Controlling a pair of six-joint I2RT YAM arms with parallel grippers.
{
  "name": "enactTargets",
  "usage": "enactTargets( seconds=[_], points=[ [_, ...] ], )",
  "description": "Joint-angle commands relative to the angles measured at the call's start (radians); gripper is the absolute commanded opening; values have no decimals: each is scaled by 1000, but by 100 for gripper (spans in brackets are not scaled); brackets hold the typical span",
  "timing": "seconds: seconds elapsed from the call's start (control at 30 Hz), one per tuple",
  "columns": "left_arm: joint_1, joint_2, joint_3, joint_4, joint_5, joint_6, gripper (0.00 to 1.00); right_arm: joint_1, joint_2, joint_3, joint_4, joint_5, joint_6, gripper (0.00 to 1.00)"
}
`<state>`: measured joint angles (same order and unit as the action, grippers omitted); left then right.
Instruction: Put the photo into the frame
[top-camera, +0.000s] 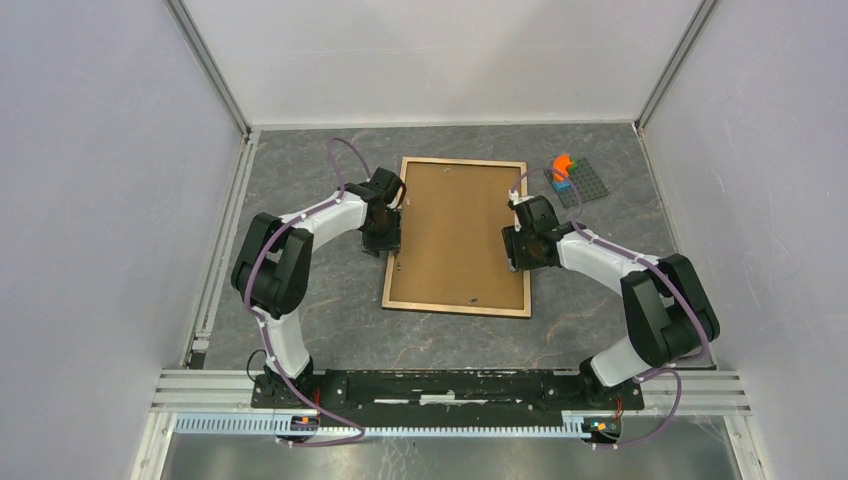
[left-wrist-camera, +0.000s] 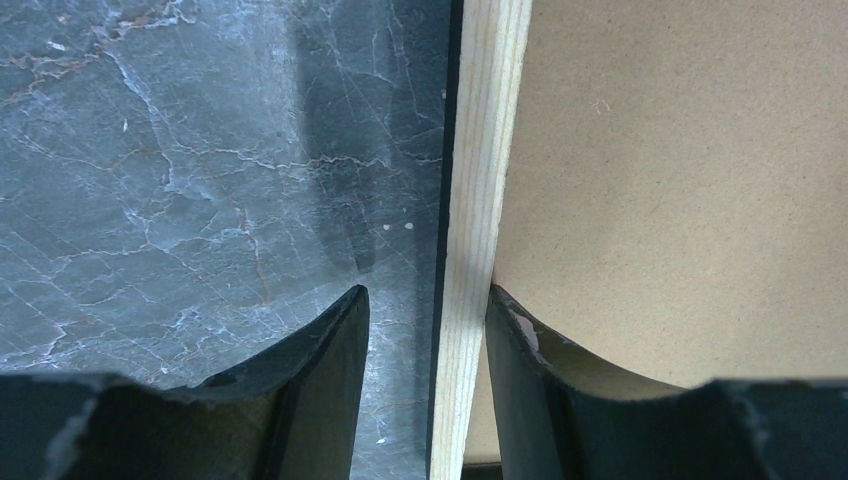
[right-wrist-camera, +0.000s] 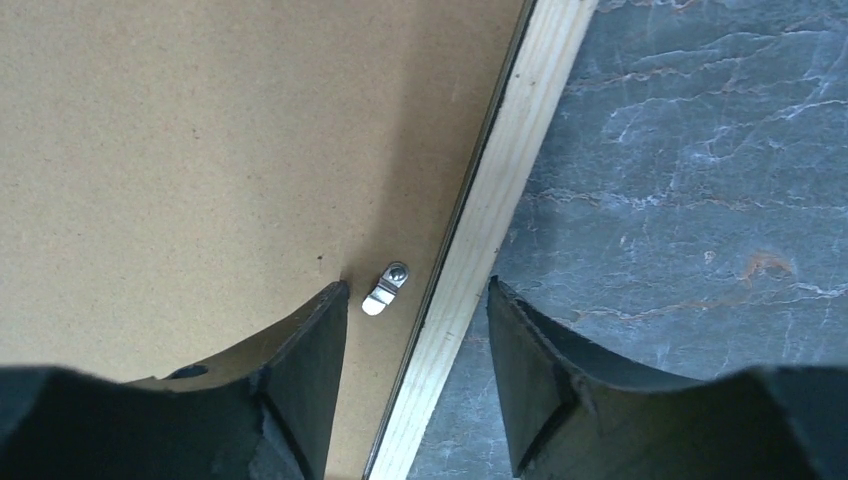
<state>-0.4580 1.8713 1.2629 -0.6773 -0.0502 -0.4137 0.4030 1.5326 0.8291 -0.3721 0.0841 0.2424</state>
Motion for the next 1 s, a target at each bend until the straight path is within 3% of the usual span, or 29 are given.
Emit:
enactTargets(
  seconds=[0.0, 0.2, 0.47, 0.5, 0.6, 0.7, 0.8, 0.97],
  points=[
    [-1, 18, -10, -8, -35, 50, 52, 10, 10, 15, -13, 42, -2, 53],
    [-1, 18, -7, -9, -25, 52, 51, 10, 8, 18, -46, 54, -36, 29],
    [0, 27, -3, -10, 1, 56, 49, 10, 24, 37, -20, 79, -140, 23],
    [1, 28, -3, -13, 0, 59, 48, 12, 23, 49, -36, 79, -145, 27],
    [1, 17, -12, -24, -7, 65, 46, 29, -49, 52, -62, 105, -149, 58],
    [2, -14, -37, -24, 4, 67, 49, 68, -145, 52, -96, 160, -151, 80],
    [2, -52, -62, -25, 27, 61, 52, 116, -196, 49, -111, 106, -133, 85],
    [2, -95, -108, -32, 46, 52, 52, 263, -166, 33, -72, -58, -35, 84]
  ],
)
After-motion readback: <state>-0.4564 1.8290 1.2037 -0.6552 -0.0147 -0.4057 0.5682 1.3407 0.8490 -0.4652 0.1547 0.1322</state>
